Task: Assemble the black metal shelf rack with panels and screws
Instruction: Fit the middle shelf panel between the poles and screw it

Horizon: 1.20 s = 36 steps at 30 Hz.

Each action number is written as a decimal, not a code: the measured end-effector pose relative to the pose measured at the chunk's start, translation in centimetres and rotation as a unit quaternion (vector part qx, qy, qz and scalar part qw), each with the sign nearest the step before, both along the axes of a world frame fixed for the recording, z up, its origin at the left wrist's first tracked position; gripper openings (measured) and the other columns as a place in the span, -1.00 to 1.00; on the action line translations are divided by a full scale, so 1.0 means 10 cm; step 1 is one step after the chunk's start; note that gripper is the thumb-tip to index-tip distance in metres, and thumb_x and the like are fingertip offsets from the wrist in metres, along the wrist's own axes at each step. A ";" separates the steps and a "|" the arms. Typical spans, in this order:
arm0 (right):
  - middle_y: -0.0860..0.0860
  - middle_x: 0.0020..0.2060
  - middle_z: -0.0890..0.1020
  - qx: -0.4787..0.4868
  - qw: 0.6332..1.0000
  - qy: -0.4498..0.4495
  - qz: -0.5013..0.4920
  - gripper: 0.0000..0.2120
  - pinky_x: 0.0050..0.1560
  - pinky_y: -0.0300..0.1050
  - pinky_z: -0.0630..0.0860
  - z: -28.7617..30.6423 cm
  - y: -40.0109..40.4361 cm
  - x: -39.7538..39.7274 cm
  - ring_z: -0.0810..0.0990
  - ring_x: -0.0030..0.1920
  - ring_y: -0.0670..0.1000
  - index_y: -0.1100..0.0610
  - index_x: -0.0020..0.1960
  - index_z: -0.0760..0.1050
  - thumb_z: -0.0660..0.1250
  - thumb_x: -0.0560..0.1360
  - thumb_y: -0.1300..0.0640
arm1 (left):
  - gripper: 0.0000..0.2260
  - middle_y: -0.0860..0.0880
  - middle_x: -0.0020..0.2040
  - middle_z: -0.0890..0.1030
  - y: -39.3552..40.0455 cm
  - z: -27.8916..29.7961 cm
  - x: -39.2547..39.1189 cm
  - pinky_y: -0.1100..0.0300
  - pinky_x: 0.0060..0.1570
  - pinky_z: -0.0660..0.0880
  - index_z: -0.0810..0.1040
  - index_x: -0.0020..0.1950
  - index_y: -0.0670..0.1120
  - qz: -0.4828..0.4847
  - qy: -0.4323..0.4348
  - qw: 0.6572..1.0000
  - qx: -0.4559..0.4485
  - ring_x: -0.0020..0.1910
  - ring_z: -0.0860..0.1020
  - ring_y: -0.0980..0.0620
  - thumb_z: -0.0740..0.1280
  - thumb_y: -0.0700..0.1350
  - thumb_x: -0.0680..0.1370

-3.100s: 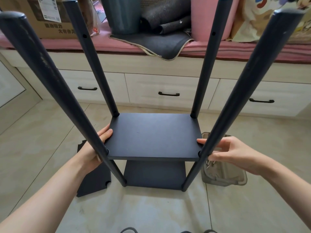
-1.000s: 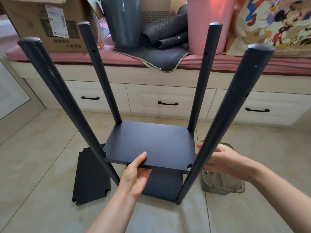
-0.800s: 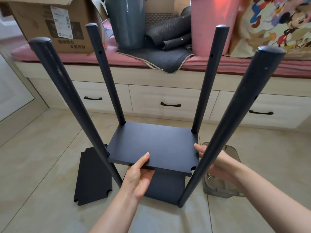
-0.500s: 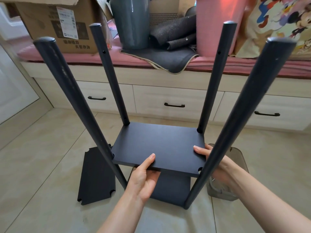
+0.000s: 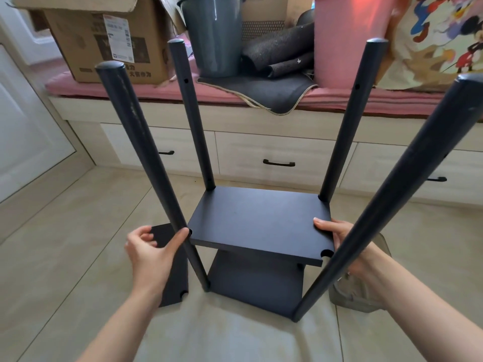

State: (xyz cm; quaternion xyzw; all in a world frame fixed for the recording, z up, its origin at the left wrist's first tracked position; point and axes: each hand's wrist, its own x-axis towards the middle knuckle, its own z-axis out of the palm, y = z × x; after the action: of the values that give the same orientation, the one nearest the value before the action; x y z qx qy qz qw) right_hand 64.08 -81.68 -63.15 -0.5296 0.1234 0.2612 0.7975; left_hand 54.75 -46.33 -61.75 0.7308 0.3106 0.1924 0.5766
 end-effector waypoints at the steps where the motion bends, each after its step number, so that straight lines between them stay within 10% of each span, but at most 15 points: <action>1: 0.22 0.10 0.67 0.000 1.000 -0.001 -0.004 -0.46 -0.13 0.06 0.65 0.00 0.00 -0.01 0.70 0.03 0.23 0.22 0.26 0.49 0.53 0.32 0.15 | -0.37 0.00 0.24 0.46 0.09 0.01 0.05 0.12 0.15 0.39 0.34 0.29 0.05 -0.066 0.018 0.998 0.001 0.21 0.47 0.02 0.58 0.12 0.35; 7: 0.21 0.12 0.67 0.008 1.000 -0.024 0.000 -0.39 -0.12 0.05 0.65 -0.01 0.02 -0.04 0.69 0.05 0.23 0.17 0.28 0.50 0.58 0.26 0.16 | -0.36 0.15 0.26 0.54 0.21 0.05 0.34 0.16 0.32 0.38 0.46 0.32 0.09 -0.311 0.098 0.945 0.000 0.30 0.47 0.13 0.41 0.41 0.37; 15: 0.19 0.12 0.68 0.026 0.999 -0.021 0.004 -0.50 -0.18 0.03 0.66 0.04 0.00 -0.09 0.71 -0.01 0.19 0.17 0.26 0.51 0.47 0.33 0.21 | -0.37 0.00 0.28 0.61 0.12 -0.01 0.35 -0.17 0.51 0.23 0.28 0.56 0.19 -0.331 0.014 0.940 -0.085 0.41 0.47 0.03 0.37 0.14 0.50; 23: 0.21 0.10 0.68 0.011 0.999 -0.035 -0.009 -0.50 -0.16 0.03 0.66 0.18 0.03 -0.06 0.71 -0.01 0.20 0.22 0.26 0.51 0.47 0.34 0.20 | -0.38 0.32 0.30 0.54 0.17 0.01 0.35 -0.14 0.33 0.45 0.36 0.29 0.55 -0.359 0.032 0.925 -0.117 0.37 0.49 0.08 0.45 0.48 0.26; 32: 0.17 0.04 0.71 0.023 0.998 -0.064 -0.007 -0.72 -0.20 -0.04 0.65 0.23 0.07 -0.14 0.72 -0.05 0.15 0.11 -0.02 0.73 0.56 0.27 0.17 | -0.43 0.06 0.22 0.64 0.03 0.01 0.49 -0.20 0.36 0.43 0.47 0.35 0.17 -0.276 -0.039 0.956 -0.093 0.27 0.56 -0.05 0.42 0.35 0.41; 36: 0.16 0.01 0.71 0.046 0.995 -0.075 -0.047 -0.63 -0.25 -0.10 0.64 0.32 0.12 -0.19 0.73 -0.10 0.11 0.18 0.15 0.60 0.44 0.34 0.22 | -0.52 -0.05 0.26 0.60 -0.11 0.06 0.69 -0.14 0.40 0.39 0.45 0.33 0.01 -0.242 -0.044 0.961 -0.123 0.36 0.49 -0.16 0.36 0.22 0.51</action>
State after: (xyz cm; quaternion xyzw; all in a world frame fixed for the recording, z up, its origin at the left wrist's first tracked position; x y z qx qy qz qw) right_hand 62.16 -80.46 -59.95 -0.5038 0.0761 0.1889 0.8395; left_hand 61.63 -47.40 -61.10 0.6984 0.1196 0.0394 0.7045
